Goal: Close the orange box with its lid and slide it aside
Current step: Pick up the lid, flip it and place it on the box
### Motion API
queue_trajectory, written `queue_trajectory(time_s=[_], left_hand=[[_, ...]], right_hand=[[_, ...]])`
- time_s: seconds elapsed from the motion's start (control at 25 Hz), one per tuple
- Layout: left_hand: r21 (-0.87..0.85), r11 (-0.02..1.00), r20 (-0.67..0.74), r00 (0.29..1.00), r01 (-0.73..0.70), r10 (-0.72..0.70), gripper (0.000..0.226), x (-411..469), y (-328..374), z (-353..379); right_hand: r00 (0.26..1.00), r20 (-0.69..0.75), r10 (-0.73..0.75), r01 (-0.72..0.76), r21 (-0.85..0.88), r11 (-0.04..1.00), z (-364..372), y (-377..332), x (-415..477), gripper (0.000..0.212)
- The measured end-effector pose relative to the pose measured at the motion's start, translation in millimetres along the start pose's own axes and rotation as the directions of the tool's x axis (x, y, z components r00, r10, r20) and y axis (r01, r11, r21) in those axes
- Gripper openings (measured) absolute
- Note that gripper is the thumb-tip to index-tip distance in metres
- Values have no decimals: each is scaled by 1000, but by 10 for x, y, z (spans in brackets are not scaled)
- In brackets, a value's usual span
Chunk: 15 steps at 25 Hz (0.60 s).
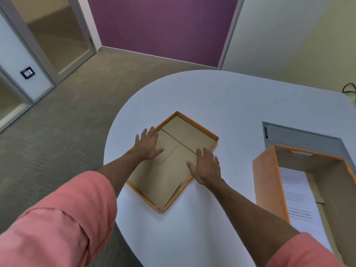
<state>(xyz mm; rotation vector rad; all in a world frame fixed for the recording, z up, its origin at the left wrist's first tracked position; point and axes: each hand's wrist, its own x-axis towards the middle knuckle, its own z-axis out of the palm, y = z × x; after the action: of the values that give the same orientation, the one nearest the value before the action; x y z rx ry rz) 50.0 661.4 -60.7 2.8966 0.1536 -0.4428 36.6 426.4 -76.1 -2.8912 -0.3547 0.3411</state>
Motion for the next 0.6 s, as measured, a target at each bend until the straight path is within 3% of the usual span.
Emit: queue_trajectory(time_s=[0.36,0.6], left_hand=[[-119,989,143,988,84,-66,91,362,-449,390],[-174,985,9,1000,8,-6,74,214,-463,507]], right_hand=[[992,91,84,-83,-19,996,444,-132,199,55],[982,186,12,-15,16,1000,385,171,302,47]])
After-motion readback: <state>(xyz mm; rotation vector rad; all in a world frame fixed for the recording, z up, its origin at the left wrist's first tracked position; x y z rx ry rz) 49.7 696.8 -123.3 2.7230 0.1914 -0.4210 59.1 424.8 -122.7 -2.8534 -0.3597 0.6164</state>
